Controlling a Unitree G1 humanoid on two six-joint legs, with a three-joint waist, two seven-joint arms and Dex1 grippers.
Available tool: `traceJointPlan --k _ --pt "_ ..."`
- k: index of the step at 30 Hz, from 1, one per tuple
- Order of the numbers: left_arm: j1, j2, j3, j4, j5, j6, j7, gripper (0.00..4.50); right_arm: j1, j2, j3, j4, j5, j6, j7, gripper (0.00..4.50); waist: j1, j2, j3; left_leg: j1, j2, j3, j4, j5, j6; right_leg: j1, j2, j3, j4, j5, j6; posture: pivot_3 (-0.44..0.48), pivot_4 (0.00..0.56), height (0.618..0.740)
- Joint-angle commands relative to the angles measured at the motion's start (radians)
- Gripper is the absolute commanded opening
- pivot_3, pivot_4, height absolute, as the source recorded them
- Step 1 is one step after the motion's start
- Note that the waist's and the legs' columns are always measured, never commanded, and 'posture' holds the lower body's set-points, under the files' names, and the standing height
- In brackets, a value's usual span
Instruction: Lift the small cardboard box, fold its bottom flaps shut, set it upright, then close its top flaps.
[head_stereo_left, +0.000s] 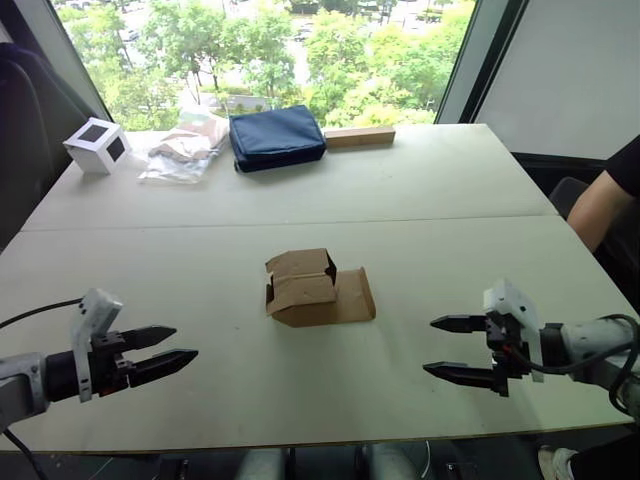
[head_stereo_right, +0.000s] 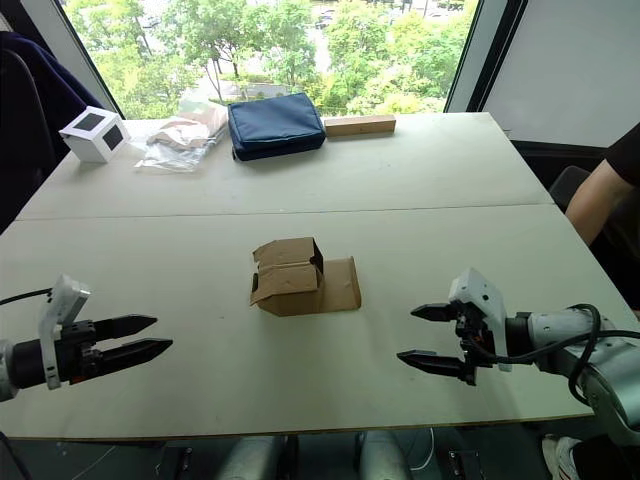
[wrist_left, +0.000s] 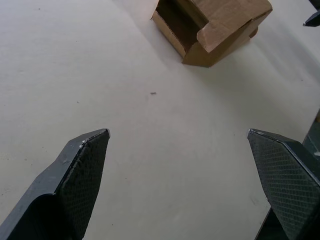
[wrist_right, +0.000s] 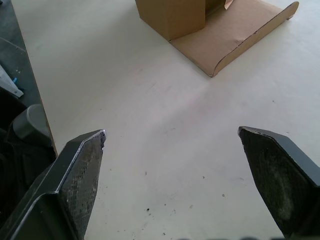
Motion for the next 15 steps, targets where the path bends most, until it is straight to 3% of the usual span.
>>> traceJointPlan --k 1,15 --pt "-0.009 -0.003 0.003 0.000 -0.004 -0.011 -0.010 4.50 -0.012 0.003 -0.016 -0.026 0.001 -0.001 -0.004 4.43 0.000 0.000 0.000 0.000 0.000 0.000 0.000 0.000 0.000 0.000 0.000 0.000 0.000 0.000 0.000 0.000 0.150 0.737" --pt "-0.017 0.000 0.002 0.030 0.014 -0.038 -0.033 4.50 -0.031 0.015 -0.012 -0.032 0.007 0.009 -0.022 4.43 0.000 0.000 0.000 0.000 0.000 0.000 0.000 0.000 0.000 0.000 0.000 0.000 0.000 0.000 0.000 0.000 0.150 0.737"
